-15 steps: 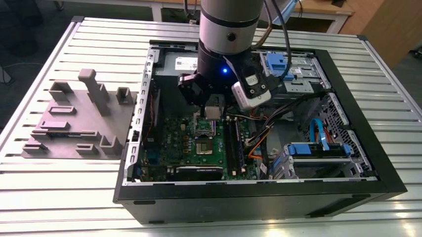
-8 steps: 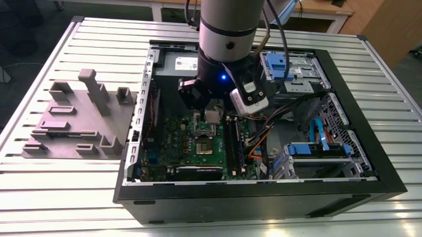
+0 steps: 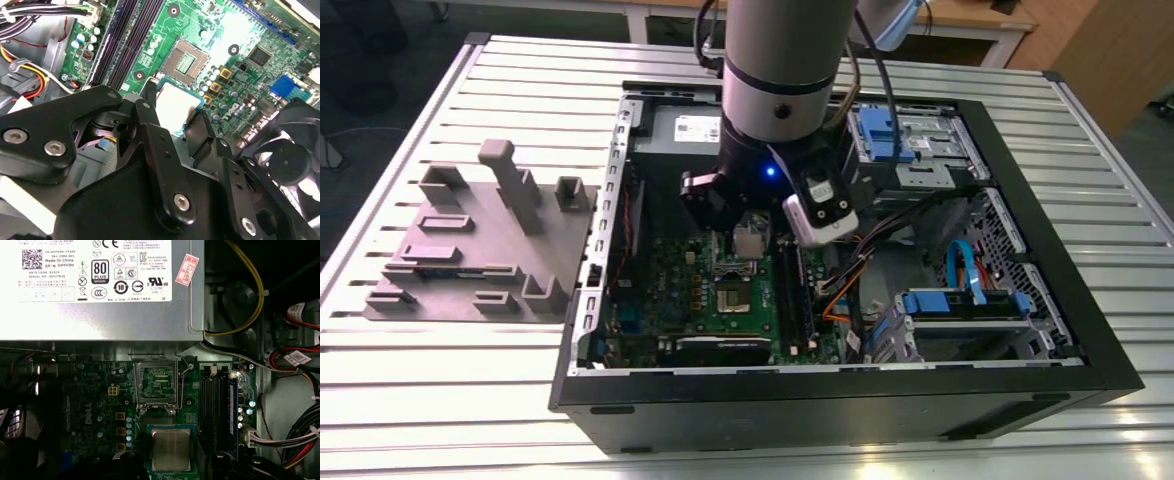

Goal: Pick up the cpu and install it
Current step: 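Place the cpu into insertion slot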

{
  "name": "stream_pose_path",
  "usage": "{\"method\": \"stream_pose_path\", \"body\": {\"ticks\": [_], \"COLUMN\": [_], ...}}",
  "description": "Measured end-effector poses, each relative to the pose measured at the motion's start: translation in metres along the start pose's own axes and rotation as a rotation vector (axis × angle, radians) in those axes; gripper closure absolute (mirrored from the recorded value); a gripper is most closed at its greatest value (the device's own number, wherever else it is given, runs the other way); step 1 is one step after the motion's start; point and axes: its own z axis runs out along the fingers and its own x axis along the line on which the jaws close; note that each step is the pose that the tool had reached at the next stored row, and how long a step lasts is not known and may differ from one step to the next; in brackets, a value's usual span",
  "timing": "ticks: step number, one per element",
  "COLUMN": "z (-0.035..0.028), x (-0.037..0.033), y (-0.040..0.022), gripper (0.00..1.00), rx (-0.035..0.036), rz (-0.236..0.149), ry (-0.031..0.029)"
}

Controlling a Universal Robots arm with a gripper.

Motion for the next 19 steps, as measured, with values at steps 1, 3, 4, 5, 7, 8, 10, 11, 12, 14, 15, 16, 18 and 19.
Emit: {"method": "stream_pose_path", "body": {"ticks": [1, 3, 4, 5, 7, 8, 10, 11, 12, 14, 15, 16, 18, 19], "z": [0.0018, 0.0041, 0.0043, 0.0043, 0.0050, 0.0050, 0.0051, 0.0051, 0.0051, 0.0057, 0.0062, 0.0067, 0.0084, 0.0095], "x": [0.0000, -0.0001, 0.0000, 0.0000, 0.0000, 0.0000, 0.0000, 0.0000, 0.0000, -0.0001, -0.0001, -0.0001, -0.0001, -0.0001], "y": [0.0000, -0.0001, -0.0001, -0.0001, -0.0001, -0.0001, -0.0001, -0.0001, -0.0001, -0.0001, -0.0001, -0.0001, -0.0001, -0.0001], "gripper": [0.53, 0.53, 0.53, 0.53, 0.53, 0.53, 0.53, 0.53, 0.53, 0.53, 0.53, 0.53, 0.53, 0.53], "rx": [0.0000, -0.0002, 0.0002, 0.0003, 0.0000, 0.0000, 0.0000, 0.0000, 0.0000, -0.0003, -0.0004, -0.0002, -0.0002, -0.0001], "rz": [0.000, 0.000, 0.000, 0.000, 0.000, 0.000, 0.000, 0.000, 0.000, 0.000, 0.000, 0.000, 0.000, 0.000], "ry": [0.0000, -0.0001, 0.0001, 0.0002, 0.0000, 0.0000, 0.0000, 0.0000, 0.0000, -0.0001, -0.0002, -0.0001, -0.0001, 0.0000]}}
